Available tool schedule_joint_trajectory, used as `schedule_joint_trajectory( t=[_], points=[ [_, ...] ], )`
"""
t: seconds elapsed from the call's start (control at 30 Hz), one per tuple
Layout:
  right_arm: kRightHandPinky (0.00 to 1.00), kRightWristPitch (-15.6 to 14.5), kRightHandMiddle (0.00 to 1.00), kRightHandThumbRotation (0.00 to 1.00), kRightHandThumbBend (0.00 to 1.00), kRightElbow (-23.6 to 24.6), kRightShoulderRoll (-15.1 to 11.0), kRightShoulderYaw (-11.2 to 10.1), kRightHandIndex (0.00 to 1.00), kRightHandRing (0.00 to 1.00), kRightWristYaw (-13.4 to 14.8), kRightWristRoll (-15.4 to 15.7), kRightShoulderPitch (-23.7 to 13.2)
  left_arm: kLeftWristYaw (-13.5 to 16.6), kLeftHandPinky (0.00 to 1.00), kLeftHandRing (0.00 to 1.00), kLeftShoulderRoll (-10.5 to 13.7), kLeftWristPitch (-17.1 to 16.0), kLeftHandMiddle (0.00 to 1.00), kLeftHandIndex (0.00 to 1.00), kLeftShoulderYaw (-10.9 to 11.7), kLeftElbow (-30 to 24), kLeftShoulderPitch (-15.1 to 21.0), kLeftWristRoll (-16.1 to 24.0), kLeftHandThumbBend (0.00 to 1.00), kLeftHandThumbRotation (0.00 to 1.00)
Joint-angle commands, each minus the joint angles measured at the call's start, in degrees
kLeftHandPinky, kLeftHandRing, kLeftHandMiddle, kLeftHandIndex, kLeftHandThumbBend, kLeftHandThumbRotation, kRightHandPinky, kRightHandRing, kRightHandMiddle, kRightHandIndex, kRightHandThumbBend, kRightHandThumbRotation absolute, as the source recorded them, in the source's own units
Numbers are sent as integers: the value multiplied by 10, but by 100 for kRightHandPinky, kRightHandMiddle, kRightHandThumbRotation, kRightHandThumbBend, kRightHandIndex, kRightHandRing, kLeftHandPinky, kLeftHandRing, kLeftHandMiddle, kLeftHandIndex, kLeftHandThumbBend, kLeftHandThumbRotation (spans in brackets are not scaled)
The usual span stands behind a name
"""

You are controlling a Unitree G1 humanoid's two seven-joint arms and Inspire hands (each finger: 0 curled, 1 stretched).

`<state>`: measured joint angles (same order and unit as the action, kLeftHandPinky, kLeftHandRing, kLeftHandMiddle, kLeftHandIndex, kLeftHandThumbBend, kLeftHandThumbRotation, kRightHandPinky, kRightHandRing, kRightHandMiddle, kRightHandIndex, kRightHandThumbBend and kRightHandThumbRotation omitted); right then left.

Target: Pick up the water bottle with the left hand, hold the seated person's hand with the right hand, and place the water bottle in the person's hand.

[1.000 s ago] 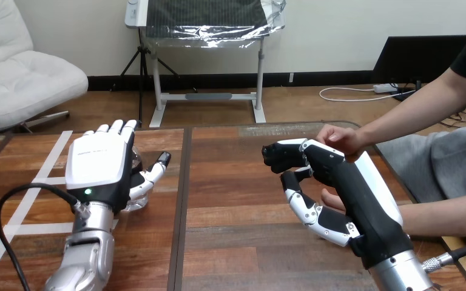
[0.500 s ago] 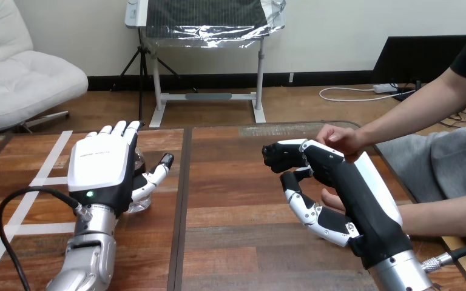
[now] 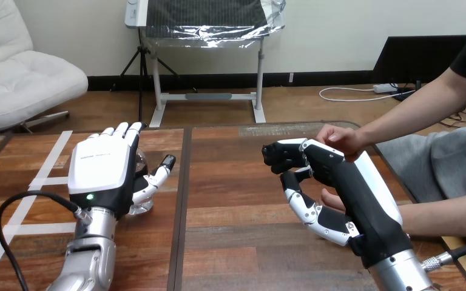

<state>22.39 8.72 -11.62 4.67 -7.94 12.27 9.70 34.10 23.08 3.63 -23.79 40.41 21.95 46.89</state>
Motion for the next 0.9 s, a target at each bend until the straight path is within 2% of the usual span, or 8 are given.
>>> schedule_joint_trajectory(
  t=[0.0, 0.33, 0.87],
  points=[
    [55, 4, 69, 0, 16, 14, -2, -3, 69, 67, -1, -9, -45, -4, 83, 86, 12, 1, 88, 87, 5, -29, -6, 2, 48, 100],
    [55, 3, 69, 0, 16, 15, -1, -2, 69, 67, 2, -4, -46, -6, 82, 86, 15, 7, 88, 87, 8, -54, -20, 5, 49, 100],
    [55, 6, 69, 0, 16, 12, -2, -3, 68, 68, 4, -1, -49, 5, 81, 85, 22, -1, 87, 86, 12, -73, -37, 5, 50, 100]
  ],
)
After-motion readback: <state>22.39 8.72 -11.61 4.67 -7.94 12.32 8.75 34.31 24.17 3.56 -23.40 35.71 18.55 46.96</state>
